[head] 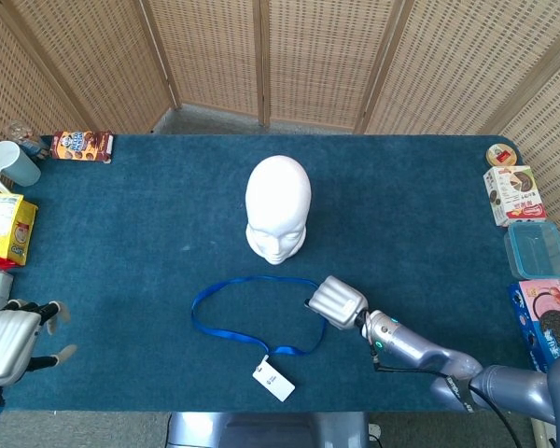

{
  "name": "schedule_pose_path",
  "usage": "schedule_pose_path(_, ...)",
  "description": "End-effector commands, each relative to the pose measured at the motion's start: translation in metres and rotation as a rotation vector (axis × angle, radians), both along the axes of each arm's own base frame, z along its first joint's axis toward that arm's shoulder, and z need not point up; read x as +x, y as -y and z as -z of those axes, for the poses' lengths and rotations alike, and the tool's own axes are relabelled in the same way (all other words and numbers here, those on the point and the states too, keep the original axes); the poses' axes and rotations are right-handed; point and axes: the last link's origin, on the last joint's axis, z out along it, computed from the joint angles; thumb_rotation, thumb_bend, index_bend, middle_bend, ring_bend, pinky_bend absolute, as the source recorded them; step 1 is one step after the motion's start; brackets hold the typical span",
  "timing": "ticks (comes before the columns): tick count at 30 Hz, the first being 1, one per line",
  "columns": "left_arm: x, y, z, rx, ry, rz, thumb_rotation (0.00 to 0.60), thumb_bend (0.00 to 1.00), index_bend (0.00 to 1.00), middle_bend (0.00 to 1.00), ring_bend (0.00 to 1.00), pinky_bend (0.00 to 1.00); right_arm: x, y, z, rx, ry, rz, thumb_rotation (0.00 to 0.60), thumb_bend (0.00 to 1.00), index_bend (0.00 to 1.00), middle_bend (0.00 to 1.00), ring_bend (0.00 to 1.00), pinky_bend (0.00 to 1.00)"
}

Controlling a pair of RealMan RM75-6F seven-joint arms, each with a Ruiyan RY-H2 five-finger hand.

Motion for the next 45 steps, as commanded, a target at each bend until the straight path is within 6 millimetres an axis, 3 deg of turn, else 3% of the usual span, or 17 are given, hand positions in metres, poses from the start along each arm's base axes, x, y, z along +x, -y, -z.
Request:
schedule_pose_path(1, 0.000, 0.001, -0.001, 0.001, 0.001, -0.002, 0.544, 0.09, 0.48, 0.61, 0.56, 0.40, 0.001, 0.000, 0.001, 0.001, -0.001, -0.004, 0.600, 0.32, 0.49, 1.00, 1.00, 1.00)
schedule_pose_path(26, 0.000, 0.002, -0.001, -0.002, 0.007, -0.003, 0.543, 0.09, 0.47, 0.61, 0.56, 0.40, 0.000, 0.001, 0.010, 0.001, -0.006, 0.005, 0.600, 0.32, 0.53, 1.00, 1.00, 1.00)
schedule_pose_path(45, -0.004, 0.002, -0.002, -0.001, 0.005, -0.008, 0.544, 0.09, 0.47, 0.61, 0.56, 0.40, 0.006, 0.004, 0.015, -0.005, -0.004, 0.016, 0.600, 0.38, 0.54, 1.00, 1.00, 1.00)
